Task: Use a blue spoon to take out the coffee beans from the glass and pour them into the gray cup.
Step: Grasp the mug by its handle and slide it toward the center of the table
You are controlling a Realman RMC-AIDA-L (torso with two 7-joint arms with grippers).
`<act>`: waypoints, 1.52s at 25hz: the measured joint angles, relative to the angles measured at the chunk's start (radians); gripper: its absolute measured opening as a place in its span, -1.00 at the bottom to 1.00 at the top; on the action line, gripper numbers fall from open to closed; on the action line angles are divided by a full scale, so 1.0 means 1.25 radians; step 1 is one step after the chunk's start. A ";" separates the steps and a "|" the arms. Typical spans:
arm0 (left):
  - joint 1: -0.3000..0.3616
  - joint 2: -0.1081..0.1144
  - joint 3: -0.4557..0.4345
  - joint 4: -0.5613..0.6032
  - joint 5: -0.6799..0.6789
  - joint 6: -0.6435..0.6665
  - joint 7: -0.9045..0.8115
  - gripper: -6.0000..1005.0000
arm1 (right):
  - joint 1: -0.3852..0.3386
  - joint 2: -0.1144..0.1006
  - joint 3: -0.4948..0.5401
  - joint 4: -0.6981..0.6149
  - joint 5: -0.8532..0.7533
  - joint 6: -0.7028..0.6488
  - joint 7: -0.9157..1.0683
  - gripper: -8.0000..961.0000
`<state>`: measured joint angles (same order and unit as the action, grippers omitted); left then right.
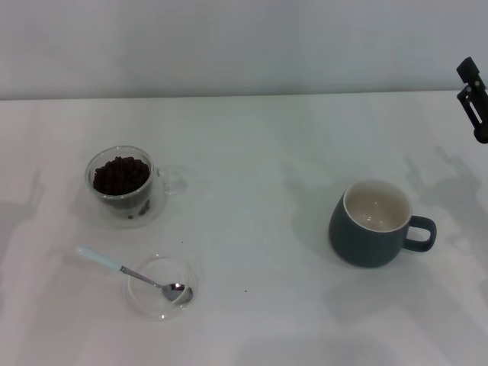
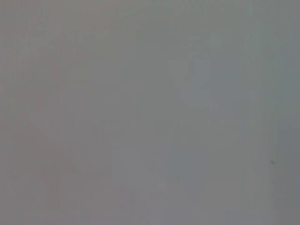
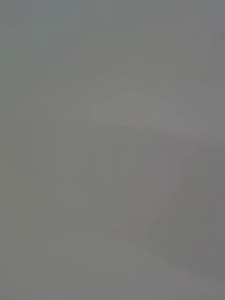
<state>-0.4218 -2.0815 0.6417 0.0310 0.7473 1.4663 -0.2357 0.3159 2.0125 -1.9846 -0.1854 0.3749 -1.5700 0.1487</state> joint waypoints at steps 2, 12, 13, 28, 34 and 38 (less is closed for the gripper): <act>0.001 0.001 0.001 -0.001 0.004 0.001 0.000 0.42 | 0.000 0.000 0.001 0.000 0.000 -0.011 0.000 0.31; 0.006 0.004 0.003 0.008 0.011 0.000 0.000 0.42 | -0.006 -0.001 -0.004 0.012 -0.005 -0.012 -0.007 0.28; 0.008 0.004 0.003 0.008 0.010 0.000 -0.001 0.42 | -0.009 -0.001 -0.004 0.017 -0.006 -0.016 -0.005 0.28; 0.016 0.001 0.003 0.003 0.013 0.002 -0.011 0.42 | -0.106 -0.005 -0.021 0.121 -0.155 -0.112 0.077 0.23; 0.011 0.002 0.003 0.002 0.013 0.002 -0.017 0.42 | -0.128 -0.004 -0.022 0.157 -0.231 -0.105 0.082 0.22; 0.004 0.001 0.003 0.002 0.015 0.003 -0.017 0.42 | -0.137 -0.002 -0.027 0.167 -0.251 -0.082 0.091 0.20</act>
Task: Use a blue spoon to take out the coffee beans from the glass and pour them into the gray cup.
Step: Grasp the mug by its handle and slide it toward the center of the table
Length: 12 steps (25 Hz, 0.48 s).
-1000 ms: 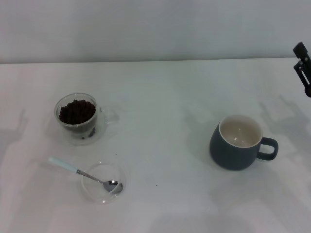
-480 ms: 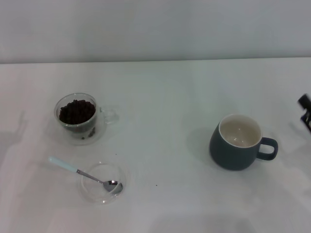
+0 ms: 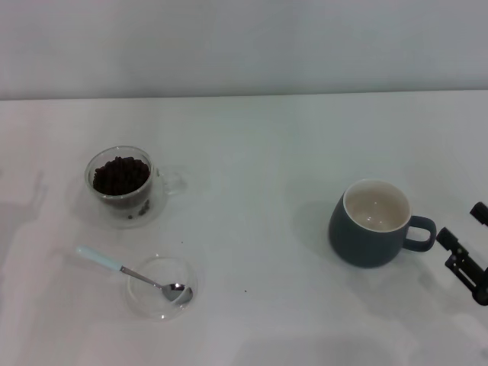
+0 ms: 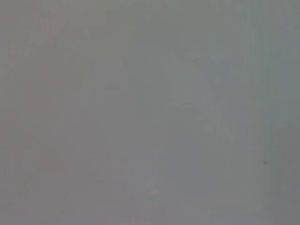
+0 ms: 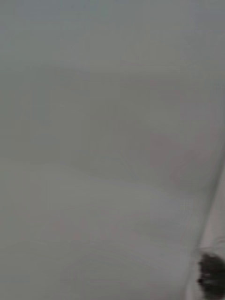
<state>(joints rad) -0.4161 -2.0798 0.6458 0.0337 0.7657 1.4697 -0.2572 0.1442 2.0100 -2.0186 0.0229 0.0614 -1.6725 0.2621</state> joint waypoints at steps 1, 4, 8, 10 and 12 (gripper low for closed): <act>0.000 0.000 0.000 0.000 0.000 0.000 0.000 0.42 | -0.001 0.001 -0.002 -0.001 -0.001 0.014 0.001 0.20; -0.002 -0.001 0.000 0.000 0.000 0.000 0.000 0.42 | -0.001 0.002 -0.003 -0.008 -0.008 0.067 0.002 0.19; -0.003 -0.001 0.000 0.000 0.001 0.000 -0.004 0.42 | 0.005 0.003 -0.007 -0.025 -0.011 0.141 0.002 0.18; -0.003 -0.001 0.000 0.000 0.001 0.000 -0.013 0.42 | 0.006 0.003 -0.013 -0.042 -0.011 0.172 0.001 0.17; -0.003 -0.001 0.000 0.000 0.001 0.000 -0.021 0.42 | 0.007 0.003 -0.016 -0.052 -0.011 0.192 -0.001 0.17</act>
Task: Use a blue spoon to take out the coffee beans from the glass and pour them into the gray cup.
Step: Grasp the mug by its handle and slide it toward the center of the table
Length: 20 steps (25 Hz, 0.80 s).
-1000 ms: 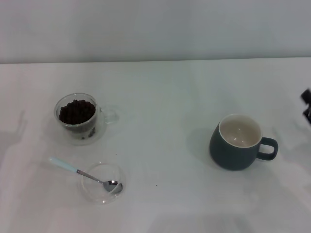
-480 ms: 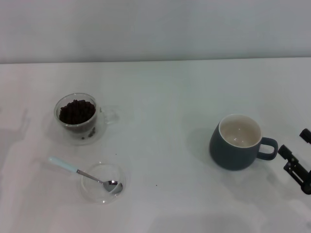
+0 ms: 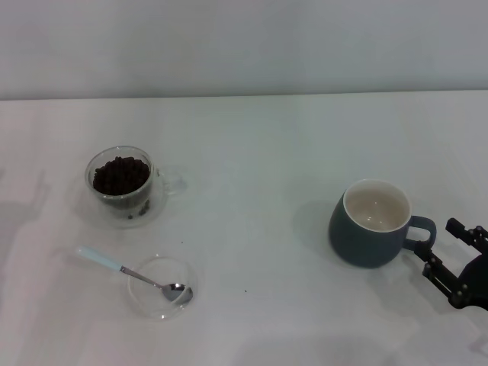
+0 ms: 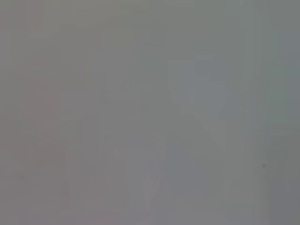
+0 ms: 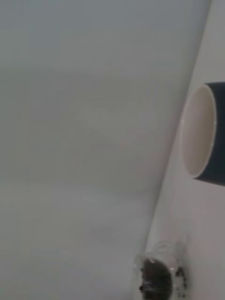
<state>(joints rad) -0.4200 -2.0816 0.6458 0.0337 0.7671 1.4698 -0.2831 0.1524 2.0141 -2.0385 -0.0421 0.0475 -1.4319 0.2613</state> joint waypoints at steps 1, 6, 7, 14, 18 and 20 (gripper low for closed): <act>0.000 0.000 0.000 0.000 0.000 0.000 -0.001 0.42 | 0.001 0.000 0.000 -0.004 0.000 0.012 -0.001 0.16; 0.004 0.000 0.000 0.000 0.000 0.000 -0.002 0.42 | 0.007 0.000 0.000 -0.017 0.000 0.049 -0.004 0.15; 0.004 0.000 0.000 0.000 0.000 0.000 -0.002 0.42 | 0.009 0.000 0.000 -0.018 0.000 0.054 -0.005 0.15; 0.004 -0.001 0.001 -0.007 0.000 0.001 -0.002 0.43 | 0.015 0.000 0.008 -0.039 0.008 0.109 -0.019 0.13; 0.005 -0.001 0.001 -0.008 0.000 0.001 -0.002 0.42 | 0.016 0.000 0.025 -0.057 0.012 0.140 -0.031 0.11; 0.006 -0.001 0.001 -0.008 0.000 0.001 -0.002 0.42 | 0.017 0.000 0.037 -0.062 0.012 0.156 -0.036 0.11</act>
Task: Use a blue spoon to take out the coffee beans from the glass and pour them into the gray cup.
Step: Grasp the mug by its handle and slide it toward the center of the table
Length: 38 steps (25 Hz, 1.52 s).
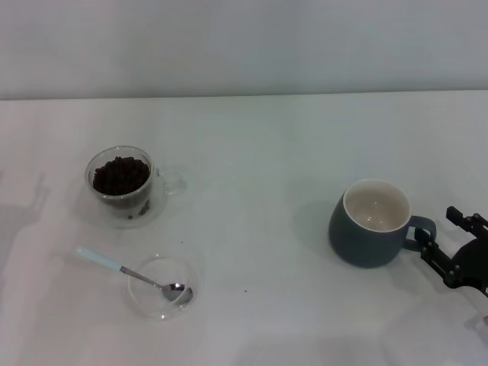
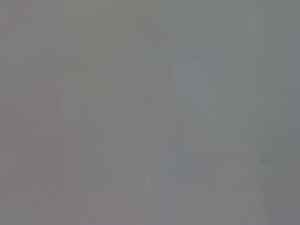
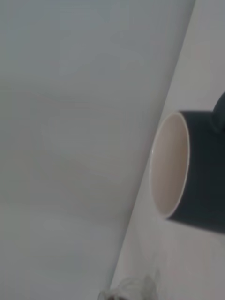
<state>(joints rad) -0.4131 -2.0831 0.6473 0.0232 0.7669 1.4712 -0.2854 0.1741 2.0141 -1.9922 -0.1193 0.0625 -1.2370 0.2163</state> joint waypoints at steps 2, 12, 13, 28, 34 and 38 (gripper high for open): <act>0.000 0.000 0.000 0.000 0.000 0.000 0.000 0.42 | 0.001 0.000 0.005 -0.004 0.000 0.010 -0.001 0.10; -0.003 0.000 0.000 0.000 0.000 0.000 0.002 0.42 | 0.001 0.000 0.007 -0.010 0.000 0.018 -0.001 -0.06; -0.004 0.000 0.000 0.000 0.000 -0.001 0.002 0.42 | 0.001 0.000 0.007 -0.011 0.000 0.018 -0.001 -0.11; -0.006 0.001 0.000 0.000 0.000 -0.003 0.002 0.42 | 0.004 0.001 -0.005 -0.039 -0.007 0.027 0.005 -0.49; -0.002 0.001 0.000 0.000 0.000 -0.003 0.002 0.42 | 0.007 0.001 -0.031 -0.064 -0.009 0.029 0.018 -0.64; 0.002 0.001 0.000 0.000 0.000 -0.002 0.001 0.42 | 0.007 0.001 -0.057 -0.086 -0.010 0.032 0.019 -0.64</act>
<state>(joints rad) -0.4106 -2.0815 0.6473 0.0230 0.7670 1.4690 -0.2847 0.1828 2.0156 -2.0633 -0.2263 0.0505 -1.1972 0.2396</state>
